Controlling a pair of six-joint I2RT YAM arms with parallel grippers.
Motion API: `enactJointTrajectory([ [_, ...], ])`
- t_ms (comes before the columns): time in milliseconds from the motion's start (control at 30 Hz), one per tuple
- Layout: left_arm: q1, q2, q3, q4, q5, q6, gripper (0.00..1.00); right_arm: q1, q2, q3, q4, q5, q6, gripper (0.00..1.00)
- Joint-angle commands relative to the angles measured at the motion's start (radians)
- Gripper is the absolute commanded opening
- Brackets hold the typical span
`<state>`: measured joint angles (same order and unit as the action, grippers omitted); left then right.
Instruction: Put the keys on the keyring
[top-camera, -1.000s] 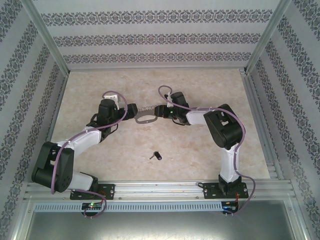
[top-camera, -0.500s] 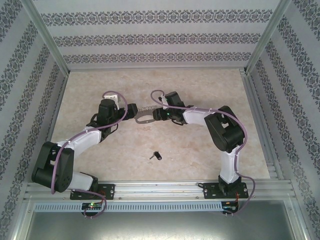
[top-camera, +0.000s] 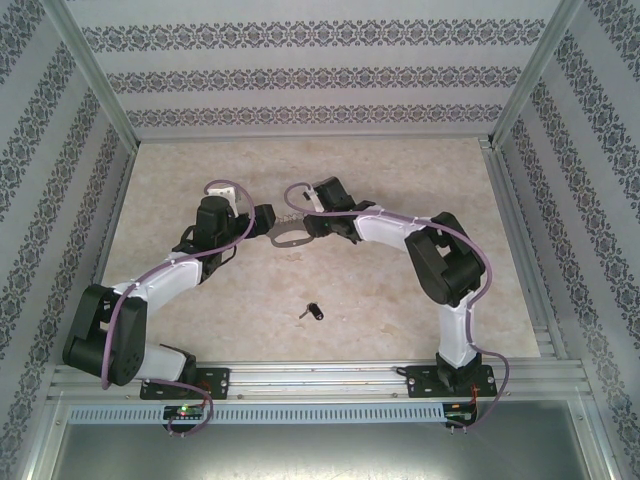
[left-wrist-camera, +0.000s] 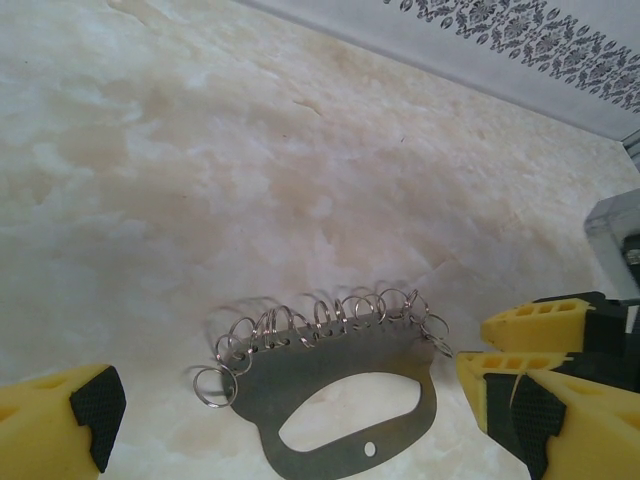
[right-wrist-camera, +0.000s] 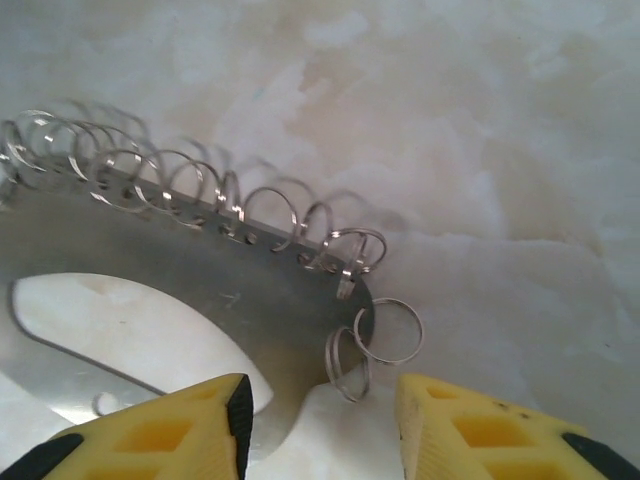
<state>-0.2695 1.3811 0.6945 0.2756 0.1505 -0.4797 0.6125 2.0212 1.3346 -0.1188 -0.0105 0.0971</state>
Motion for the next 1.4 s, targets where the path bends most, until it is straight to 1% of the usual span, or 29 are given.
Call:
enactJointTrajectory([
  [0, -0.016, -0.023, 0.028, -0.001, 0.003, -0.002, 1.0, 0.001, 0.031, 0.025, -0.042, 0.04, -0.029, 0.39],
  [33, -0.015, -0.023, 0.028, -0.001, 0.004, -0.002, 1.0, 0.001, 0.033, 0.027, -0.041, 0.04, -0.029, 0.37],
  [100, -0.015, -0.023, 0.03, -0.002, 0.003, -0.002, 1.0, 0.0, 0.039, 0.033, -0.041, 0.04, -0.029, 0.34],
  [200, -0.015, -0.02, 0.03, -0.001, 0.003, -0.003, 1.0, 0.0, 0.046, 0.043, -0.044, 0.038, -0.03, 0.34],
  [433, -0.014, -0.019, 0.029, -0.001, 0.002, -0.003, 1.0, -0.003, 0.066, 0.065, -0.049, 0.036, -0.031, 0.29],
  [800, -0.015, -0.013, 0.03, 0.004, 0.004, -0.004, 1.0, -0.011, 0.093, 0.084, -0.049, 0.032, -0.029, 0.26],
  [967, -0.015, -0.009, 0.031, 0.008, 0.006, -0.006, 1.0, -0.014, 0.102, 0.093, -0.05, 0.03, -0.028, 0.21],
  [1167, -0.015, 0.001, 0.036, 0.013, 0.008, -0.006, 1.0, -0.017, 0.109, 0.101, -0.053, 0.035, -0.033, 0.12],
  [1267, -0.015, 0.008, 0.036, 0.017, 0.01, -0.007, 1.0, -0.02, 0.112, 0.102, -0.053, 0.036, -0.033, 0.09],
  [1333, -0.015, 0.011, 0.038, 0.018, 0.01, -0.009, 1.0, -0.022, 0.115, 0.106, -0.053, 0.038, -0.032, 0.09],
  [1367, -0.015, 0.013, 0.037, 0.019, 0.011, -0.008, 1.0, -0.022, 0.117, 0.107, -0.056, 0.038, -0.033, 0.1],
])
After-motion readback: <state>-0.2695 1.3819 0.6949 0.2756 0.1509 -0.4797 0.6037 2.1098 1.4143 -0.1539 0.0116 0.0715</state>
